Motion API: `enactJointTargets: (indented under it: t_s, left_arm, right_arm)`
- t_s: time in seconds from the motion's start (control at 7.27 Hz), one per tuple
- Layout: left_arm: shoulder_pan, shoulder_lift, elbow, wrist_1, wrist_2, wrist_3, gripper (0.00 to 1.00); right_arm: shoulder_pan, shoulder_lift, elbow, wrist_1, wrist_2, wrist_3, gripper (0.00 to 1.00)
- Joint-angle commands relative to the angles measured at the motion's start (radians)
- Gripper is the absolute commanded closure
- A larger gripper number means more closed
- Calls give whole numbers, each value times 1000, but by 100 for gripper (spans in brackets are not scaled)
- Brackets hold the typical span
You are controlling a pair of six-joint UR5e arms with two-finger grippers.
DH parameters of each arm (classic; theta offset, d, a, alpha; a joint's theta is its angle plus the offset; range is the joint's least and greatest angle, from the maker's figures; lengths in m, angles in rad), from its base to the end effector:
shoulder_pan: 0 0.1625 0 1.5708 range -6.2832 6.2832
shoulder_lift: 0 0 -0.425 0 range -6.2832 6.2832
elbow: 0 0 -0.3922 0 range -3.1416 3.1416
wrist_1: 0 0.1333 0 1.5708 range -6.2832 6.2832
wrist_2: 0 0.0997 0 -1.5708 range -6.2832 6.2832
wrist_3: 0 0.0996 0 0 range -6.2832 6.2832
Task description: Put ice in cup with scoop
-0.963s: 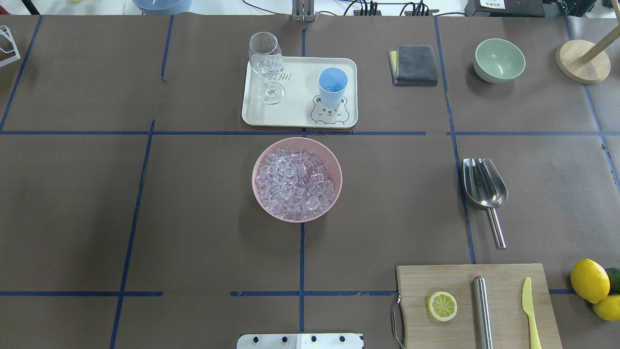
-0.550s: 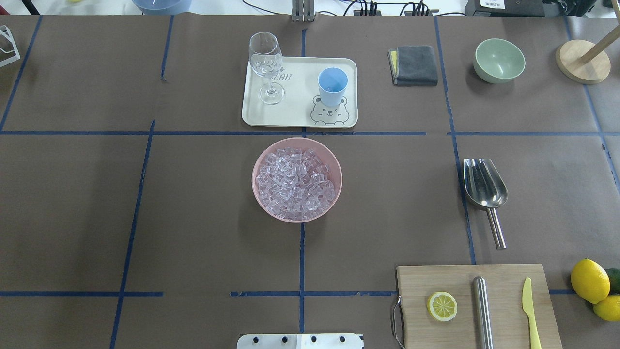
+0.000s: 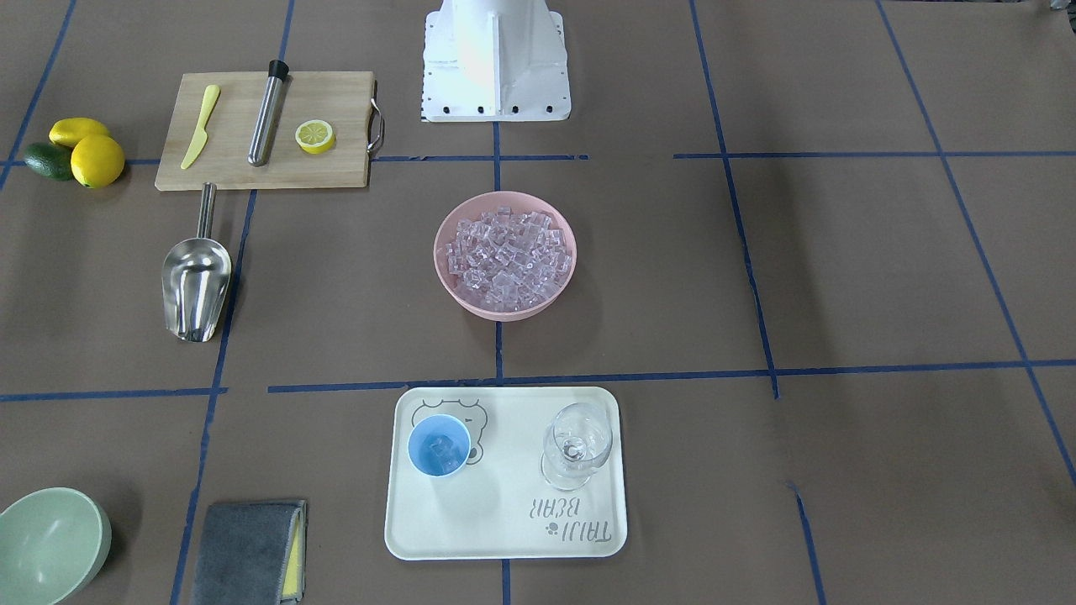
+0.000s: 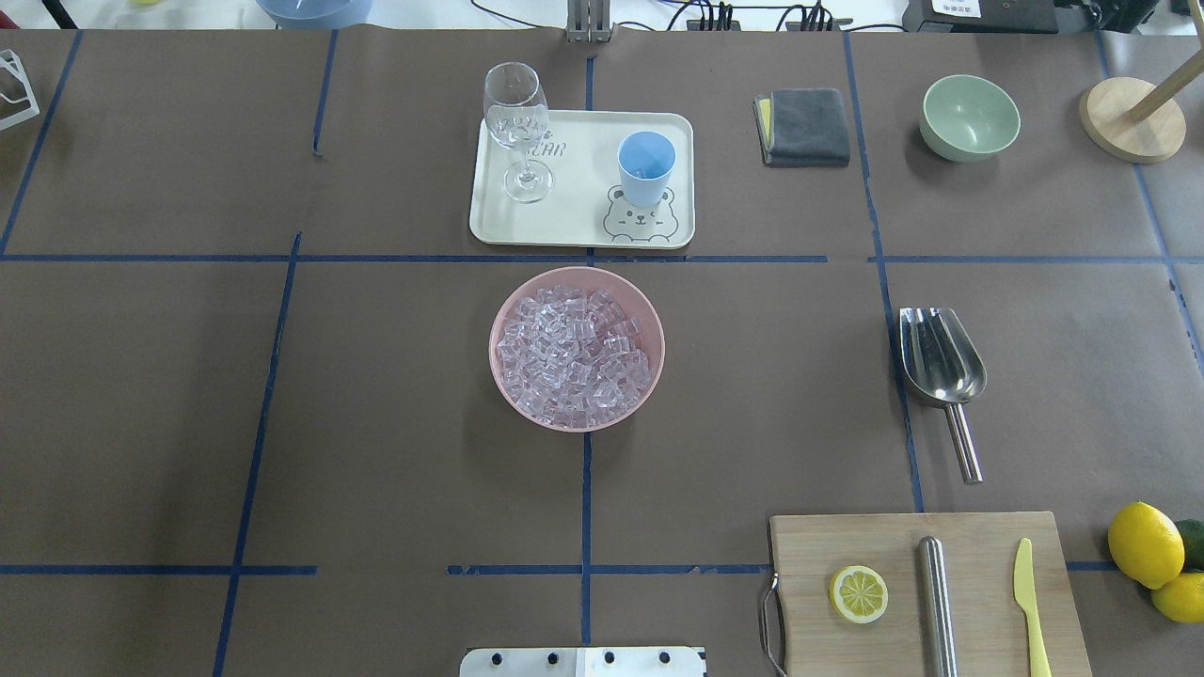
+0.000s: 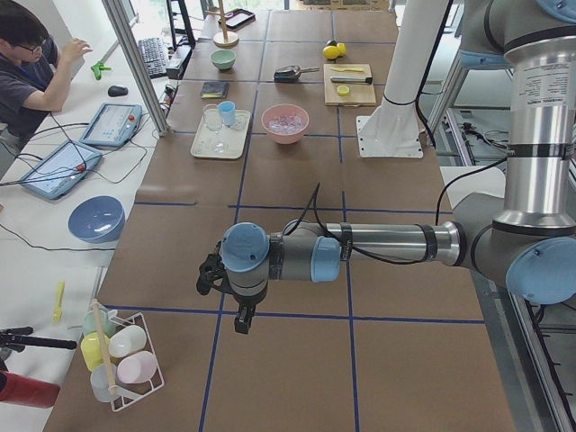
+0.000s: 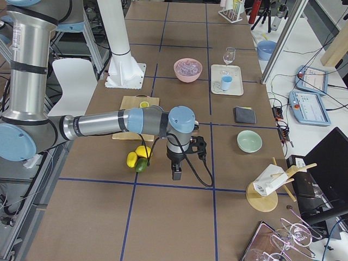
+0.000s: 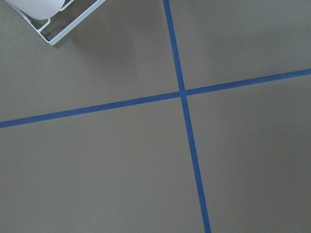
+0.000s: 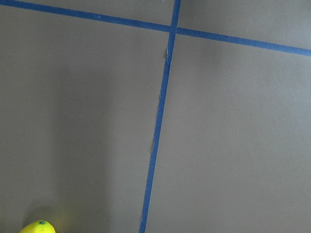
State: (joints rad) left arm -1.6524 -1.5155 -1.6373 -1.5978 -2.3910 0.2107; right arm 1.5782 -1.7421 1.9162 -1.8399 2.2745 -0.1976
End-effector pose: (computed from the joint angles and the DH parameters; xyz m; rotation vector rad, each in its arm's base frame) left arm -0.0986 -0.4644 0.6465 0.1552 0.8068 0.1374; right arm 0.0719 -0.4053 0.5984 -0.0186 -0.7094 -0.1487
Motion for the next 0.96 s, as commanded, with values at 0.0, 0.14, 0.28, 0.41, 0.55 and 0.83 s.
enactJointTargets:
  t_s: [0.0, 0.14, 0.28, 0.41, 0.55, 0.83]
  left_arm:
    - [2, 0, -7, -2, 6, -1, 0]
    - [2, 0, -10, -2, 4, -1, 0]
    - [2, 4, -10, -2, 4, 1, 0]
    - [2, 6, -10, -1, 7, -1, 0]
    - [2, 6, -6, -1, 10, 1, 0]
    - [2, 6, -15, -1, 71, 2, 0]
  right_arm:
    - [3, -5, -11, 2, 6, -2, 0]
    - [3, -1, -26, -1, 14, 0, 0]
    - [3, -2, -31, 1, 8, -3, 0]
    - [3, -8, -43, 1, 5, -9, 0]
    - [3, -7, -46, 1, 6, -5, 0]
    - [3, -5, -39, 2, 11, -5, 0]
